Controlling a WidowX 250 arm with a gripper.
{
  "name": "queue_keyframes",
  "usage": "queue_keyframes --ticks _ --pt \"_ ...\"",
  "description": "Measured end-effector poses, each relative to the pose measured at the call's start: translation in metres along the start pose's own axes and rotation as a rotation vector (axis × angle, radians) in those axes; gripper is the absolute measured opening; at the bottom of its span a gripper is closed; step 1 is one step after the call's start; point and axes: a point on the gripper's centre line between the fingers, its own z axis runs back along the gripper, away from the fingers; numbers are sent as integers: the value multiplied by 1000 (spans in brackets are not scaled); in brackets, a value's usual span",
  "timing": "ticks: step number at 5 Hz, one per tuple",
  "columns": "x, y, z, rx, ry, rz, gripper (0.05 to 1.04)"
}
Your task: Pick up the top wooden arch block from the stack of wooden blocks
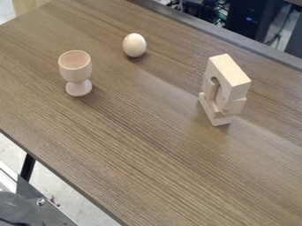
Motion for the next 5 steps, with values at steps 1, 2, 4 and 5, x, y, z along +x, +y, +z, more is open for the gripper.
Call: queue_keyframes --ticks 1,2,4,5 --pt "-5 2 -13 14 41 3 999" --pt "-12 -24 -2 50 69 -56 999" --pt "-33 -84 0 90 133 -186 999" --pt "-42 -94 -14 126 154 -171 999"
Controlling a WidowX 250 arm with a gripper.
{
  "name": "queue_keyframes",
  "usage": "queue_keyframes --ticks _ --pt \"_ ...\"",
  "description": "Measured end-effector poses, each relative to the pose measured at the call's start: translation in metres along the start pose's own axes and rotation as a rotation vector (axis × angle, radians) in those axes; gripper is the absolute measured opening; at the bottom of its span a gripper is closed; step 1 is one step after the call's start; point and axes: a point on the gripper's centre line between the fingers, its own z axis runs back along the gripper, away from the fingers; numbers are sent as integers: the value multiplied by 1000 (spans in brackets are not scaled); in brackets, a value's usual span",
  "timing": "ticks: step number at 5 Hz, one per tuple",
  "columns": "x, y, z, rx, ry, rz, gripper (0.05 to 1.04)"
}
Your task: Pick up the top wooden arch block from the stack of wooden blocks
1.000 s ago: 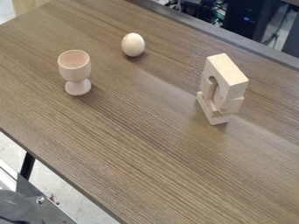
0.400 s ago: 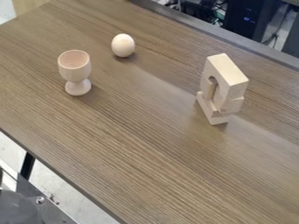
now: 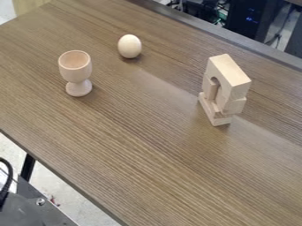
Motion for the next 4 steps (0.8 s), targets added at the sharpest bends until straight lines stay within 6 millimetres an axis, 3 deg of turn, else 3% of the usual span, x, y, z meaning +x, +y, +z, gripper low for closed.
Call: queue_keyframes --ticks 1,4 --pt "-5 -8 -14 -52 35 33 999" --pt "-37 -18 -52 48 92 187 999"
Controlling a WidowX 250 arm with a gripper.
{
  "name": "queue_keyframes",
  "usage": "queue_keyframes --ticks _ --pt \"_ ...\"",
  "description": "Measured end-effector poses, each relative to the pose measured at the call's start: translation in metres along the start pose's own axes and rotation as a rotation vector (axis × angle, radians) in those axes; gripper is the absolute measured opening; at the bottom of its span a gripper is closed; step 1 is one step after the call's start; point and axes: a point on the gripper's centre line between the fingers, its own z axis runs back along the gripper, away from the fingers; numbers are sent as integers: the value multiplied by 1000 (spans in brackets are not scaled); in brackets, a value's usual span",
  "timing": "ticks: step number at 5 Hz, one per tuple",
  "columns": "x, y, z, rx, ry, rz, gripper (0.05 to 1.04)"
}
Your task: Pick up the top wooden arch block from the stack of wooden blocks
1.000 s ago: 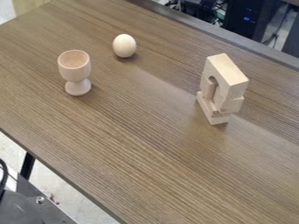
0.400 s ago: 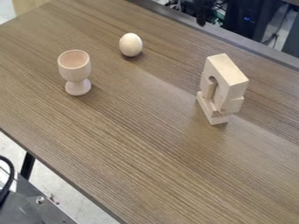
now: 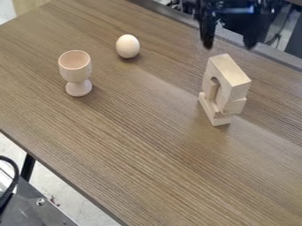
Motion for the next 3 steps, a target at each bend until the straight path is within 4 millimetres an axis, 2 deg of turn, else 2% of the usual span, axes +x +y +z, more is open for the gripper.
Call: queue_keyframes --ticks 1,3 --pt "-12 -4 -6 43 -5 -24 999" --pt "-15 1 -13 67 2 -2 999"
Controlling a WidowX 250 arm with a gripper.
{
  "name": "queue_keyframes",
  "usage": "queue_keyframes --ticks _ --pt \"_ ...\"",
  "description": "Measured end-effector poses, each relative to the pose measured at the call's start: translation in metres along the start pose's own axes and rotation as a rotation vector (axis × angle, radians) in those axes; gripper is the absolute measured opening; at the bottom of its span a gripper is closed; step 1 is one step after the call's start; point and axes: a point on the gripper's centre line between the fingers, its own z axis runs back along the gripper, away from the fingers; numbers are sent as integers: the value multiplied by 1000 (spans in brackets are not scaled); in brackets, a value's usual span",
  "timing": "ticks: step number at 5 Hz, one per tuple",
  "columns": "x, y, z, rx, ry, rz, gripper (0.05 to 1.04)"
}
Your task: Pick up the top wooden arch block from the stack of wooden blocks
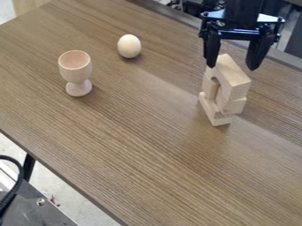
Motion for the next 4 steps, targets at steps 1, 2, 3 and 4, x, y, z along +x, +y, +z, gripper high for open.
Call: queue_keyframes --ticks 1,2,3,4 --pt "-1 0 -4 -7 1 5 965" --pt "-4 1 -15 -18 6 42 692" --pt "-3 1 -15 -46 9 66 570" --pt "-3 1 -12 -53 7 78 570"
